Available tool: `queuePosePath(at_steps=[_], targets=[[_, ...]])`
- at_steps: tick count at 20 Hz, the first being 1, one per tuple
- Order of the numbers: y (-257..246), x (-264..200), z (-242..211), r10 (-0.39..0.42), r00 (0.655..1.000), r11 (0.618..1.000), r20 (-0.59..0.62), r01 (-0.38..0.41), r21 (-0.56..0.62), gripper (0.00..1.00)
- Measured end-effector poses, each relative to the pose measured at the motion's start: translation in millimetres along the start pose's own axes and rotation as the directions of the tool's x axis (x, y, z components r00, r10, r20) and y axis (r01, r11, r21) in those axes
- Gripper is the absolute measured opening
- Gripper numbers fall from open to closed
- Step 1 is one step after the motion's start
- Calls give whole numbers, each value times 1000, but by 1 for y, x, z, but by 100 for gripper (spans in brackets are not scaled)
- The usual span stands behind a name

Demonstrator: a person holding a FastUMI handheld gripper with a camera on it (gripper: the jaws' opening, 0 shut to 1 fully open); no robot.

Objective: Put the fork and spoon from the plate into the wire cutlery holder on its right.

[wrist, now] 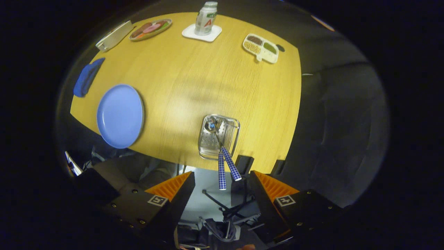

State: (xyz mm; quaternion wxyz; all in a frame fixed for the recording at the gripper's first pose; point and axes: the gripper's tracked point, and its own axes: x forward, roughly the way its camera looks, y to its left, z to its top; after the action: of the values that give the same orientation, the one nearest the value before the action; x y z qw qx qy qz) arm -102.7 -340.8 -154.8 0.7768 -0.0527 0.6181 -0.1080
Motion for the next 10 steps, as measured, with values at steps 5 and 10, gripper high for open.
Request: queuePosePath(at_steps=[5,10], targets=[[38,-52,55,-63,873,979,483,-40,200,97],[57,-109,72,-111,683,959,721,-118,259,97]])
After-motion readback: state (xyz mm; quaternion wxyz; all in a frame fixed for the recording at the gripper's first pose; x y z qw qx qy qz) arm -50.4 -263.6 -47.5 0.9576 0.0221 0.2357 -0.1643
